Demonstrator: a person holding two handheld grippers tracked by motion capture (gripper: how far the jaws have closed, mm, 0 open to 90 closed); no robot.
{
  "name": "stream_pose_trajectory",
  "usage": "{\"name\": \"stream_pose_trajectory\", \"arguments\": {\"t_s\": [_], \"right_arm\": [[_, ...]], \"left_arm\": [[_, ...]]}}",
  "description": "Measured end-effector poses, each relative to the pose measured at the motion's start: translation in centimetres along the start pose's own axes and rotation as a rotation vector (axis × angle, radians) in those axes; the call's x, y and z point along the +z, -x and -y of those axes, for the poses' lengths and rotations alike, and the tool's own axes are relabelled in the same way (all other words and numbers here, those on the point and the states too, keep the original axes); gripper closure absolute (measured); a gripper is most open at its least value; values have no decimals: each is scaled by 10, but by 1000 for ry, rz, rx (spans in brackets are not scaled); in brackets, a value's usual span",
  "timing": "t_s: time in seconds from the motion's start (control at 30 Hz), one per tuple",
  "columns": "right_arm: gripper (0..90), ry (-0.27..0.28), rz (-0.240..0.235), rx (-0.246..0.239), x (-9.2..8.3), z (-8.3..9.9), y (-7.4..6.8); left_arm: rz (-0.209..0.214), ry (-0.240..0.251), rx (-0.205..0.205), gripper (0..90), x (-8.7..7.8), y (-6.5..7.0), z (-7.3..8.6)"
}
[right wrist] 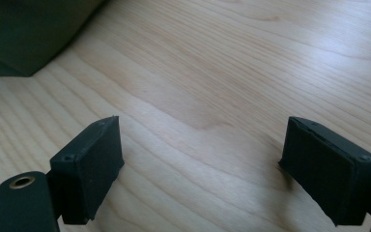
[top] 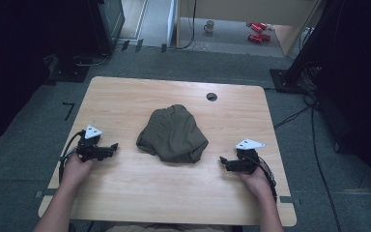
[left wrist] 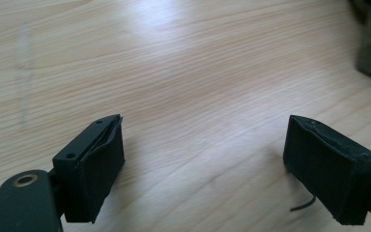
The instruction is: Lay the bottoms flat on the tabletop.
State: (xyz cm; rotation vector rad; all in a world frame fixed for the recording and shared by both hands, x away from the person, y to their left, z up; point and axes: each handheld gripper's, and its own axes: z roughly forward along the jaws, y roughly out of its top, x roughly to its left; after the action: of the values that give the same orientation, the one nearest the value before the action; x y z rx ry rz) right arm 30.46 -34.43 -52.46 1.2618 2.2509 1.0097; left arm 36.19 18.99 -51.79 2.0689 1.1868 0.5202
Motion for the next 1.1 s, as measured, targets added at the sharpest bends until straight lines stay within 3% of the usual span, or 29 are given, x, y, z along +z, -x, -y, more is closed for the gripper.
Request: {"name": "stream_pose_trajectory", "arguments": {"t_s": [1.1], "right_arm": [[116,-5,29,31,2,-2,-7]], "left_arm": [[-19,-4,-16,139,1,3,-1]]}}
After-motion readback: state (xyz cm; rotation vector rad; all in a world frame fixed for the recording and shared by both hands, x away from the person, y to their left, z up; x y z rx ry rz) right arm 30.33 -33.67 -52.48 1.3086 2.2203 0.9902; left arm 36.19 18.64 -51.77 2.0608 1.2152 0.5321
